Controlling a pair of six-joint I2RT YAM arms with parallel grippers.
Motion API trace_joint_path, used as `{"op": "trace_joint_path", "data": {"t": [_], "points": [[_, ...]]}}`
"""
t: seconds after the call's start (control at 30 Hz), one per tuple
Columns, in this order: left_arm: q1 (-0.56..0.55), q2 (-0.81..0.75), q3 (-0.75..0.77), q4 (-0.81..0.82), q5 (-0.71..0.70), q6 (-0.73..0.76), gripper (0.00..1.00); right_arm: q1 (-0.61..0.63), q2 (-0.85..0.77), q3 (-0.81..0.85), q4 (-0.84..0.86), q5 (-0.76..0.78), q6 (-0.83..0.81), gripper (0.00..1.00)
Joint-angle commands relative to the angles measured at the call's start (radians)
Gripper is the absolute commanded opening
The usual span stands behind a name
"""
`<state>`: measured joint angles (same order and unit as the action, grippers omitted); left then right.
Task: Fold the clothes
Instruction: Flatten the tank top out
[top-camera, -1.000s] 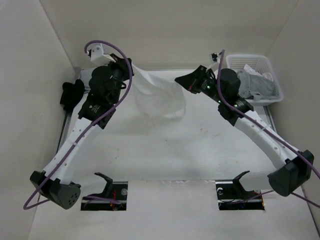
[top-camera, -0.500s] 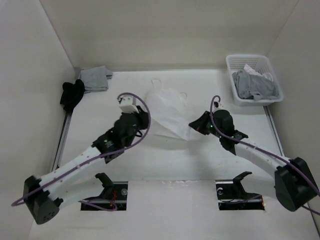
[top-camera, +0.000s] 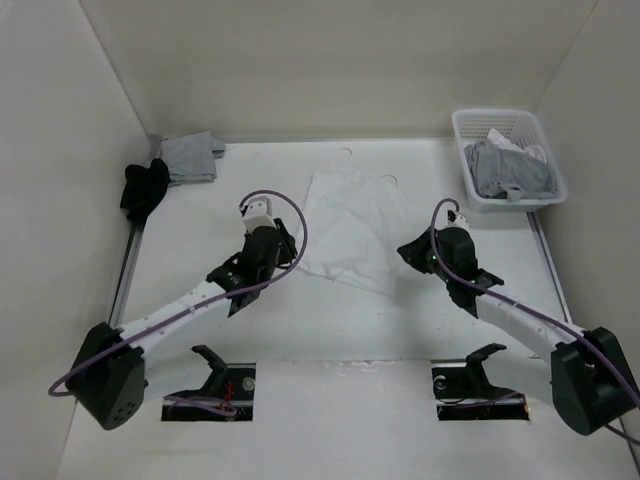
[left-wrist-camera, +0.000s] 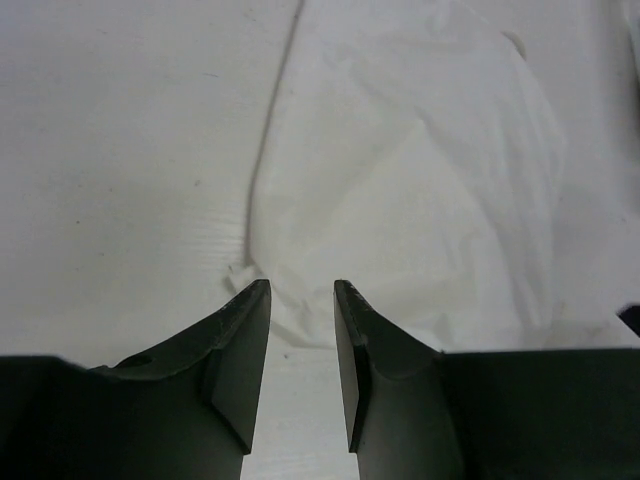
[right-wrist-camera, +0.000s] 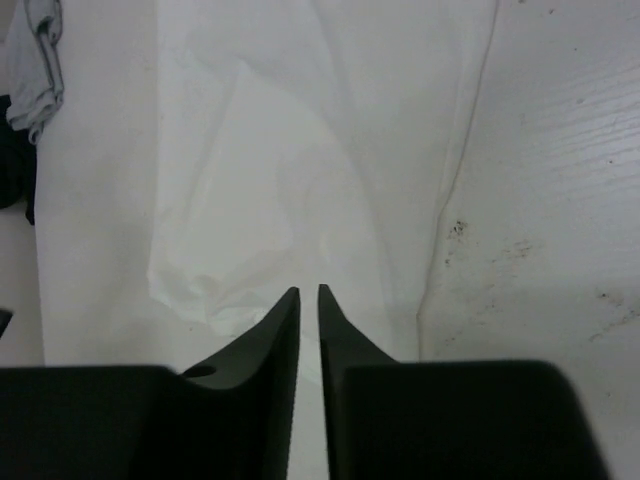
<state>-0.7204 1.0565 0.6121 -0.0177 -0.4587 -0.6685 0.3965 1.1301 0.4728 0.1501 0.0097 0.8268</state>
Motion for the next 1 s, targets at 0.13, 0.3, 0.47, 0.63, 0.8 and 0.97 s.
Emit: {"op": "trace_joint_path", "data": {"t": [0.13, 0.3, 0.47, 0.63, 0.8, 0.97], "points": [[0.146, 0.296, 0.006, 0.22, 0.158, -0.006, 0.29, 0.064, -0.173, -0.059, -0.066, 0.081, -0.023, 0.07], [0.164, 0.329, -0.043, 0.262, 0.166, -0.052, 0.22, 0.075, -0.219, -0.115, -0.124, 0.073, -0.014, 0.28], [0.183, 0.37, -0.058, 0.3, 0.176, -0.051, 0.24, 0.113, -0.182, -0.138, -0.112, 0.07, -0.002, 0.31], [0.189, 0.413, -0.049, 0.341, 0.201, -0.039, 0.26, 0.129, -0.127, -0.122, -0.093, 0.078, -0.002, 0.32], [0.192, 0.473, -0.02, 0.361, 0.259, -0.032, 0.23, 0.147, -0.105, -0.125, -0.086, 0.082, 0.02, 0.32], [0.195, 0.47, -0.034, 0.351, 0.256, -0.036, 0.12, 0.152, -0.118, -0.145, -0.116, 0.093, 0.04, 0.39]]}}
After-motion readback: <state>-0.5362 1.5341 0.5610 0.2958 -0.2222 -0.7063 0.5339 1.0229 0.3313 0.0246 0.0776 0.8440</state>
